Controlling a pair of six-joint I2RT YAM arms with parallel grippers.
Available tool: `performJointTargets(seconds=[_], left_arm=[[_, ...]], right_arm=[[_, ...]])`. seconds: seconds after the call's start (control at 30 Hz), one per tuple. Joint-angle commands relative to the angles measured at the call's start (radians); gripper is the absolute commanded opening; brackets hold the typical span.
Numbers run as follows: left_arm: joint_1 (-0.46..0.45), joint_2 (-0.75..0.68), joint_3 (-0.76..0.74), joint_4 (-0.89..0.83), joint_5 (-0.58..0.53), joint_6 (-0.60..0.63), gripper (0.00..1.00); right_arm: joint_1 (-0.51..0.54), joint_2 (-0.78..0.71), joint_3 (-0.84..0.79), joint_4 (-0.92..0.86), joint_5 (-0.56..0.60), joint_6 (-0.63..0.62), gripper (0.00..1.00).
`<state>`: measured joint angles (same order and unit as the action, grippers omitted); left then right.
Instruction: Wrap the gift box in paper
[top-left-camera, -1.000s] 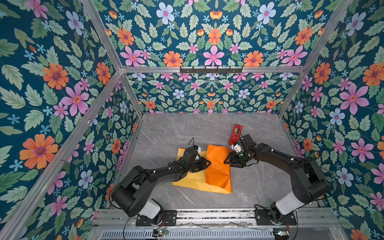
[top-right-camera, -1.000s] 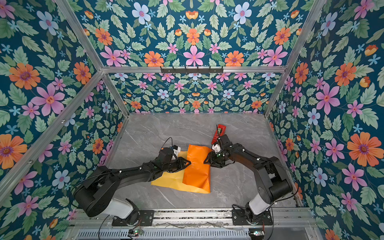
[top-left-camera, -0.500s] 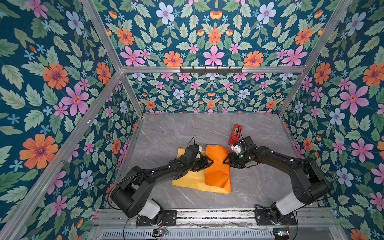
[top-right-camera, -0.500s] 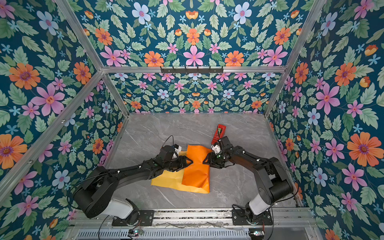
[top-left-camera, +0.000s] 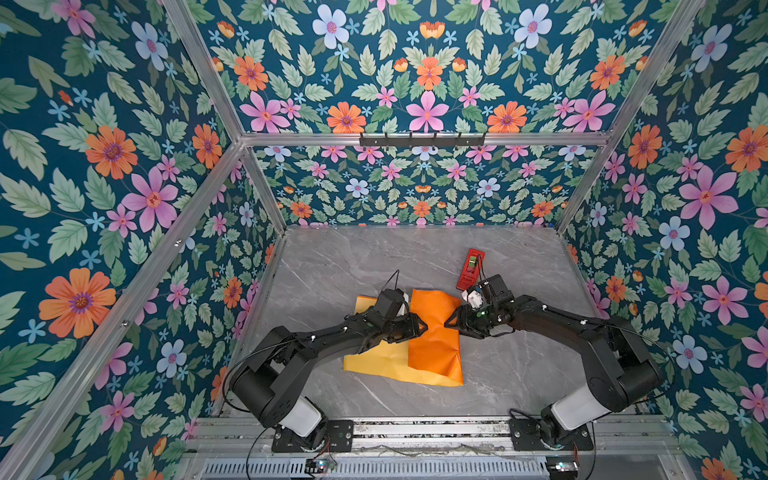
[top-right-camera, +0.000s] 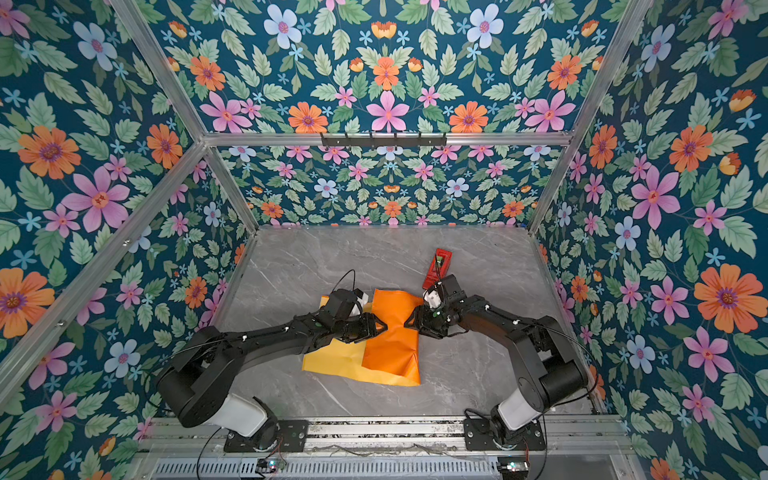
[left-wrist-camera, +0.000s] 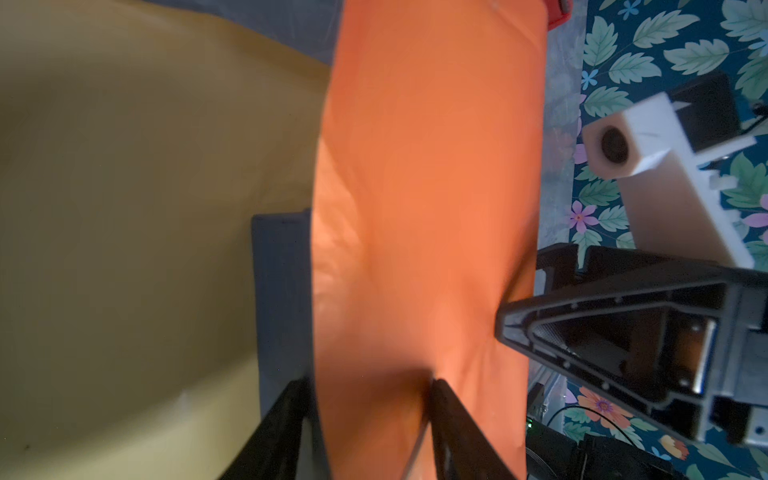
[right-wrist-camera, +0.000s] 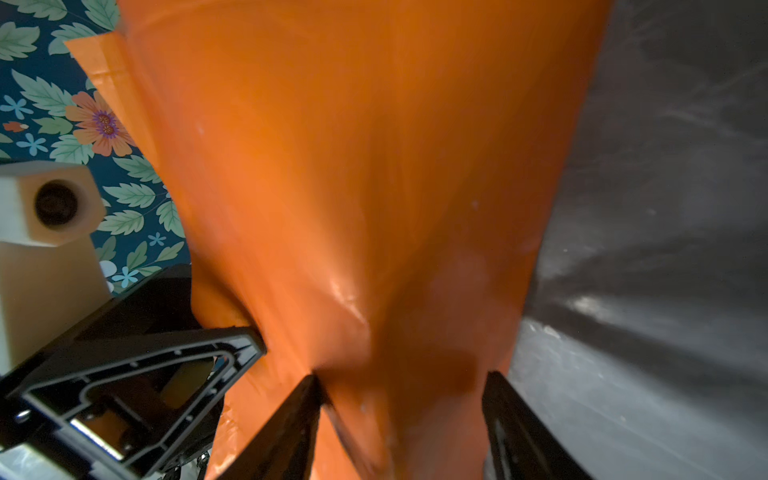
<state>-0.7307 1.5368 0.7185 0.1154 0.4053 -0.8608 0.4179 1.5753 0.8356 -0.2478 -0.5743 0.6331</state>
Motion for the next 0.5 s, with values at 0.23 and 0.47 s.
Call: performJointTargets(seconds=[0.23, 0.47], left_arm=[[-0.001, 0.014, -0.031, -0.057, -0.067, 0.03, 0.27], [0.0, 0.02, -0.028, -0.048, -0.061, 0.031, 0.26]], right_arm=[[-0.019, -0.071, 0.042, -0.192, 0.127, -0.052, 0.71], [-0.021, -0.05, 0.041, -0.137, 0.039, -0.026, 0.66]])
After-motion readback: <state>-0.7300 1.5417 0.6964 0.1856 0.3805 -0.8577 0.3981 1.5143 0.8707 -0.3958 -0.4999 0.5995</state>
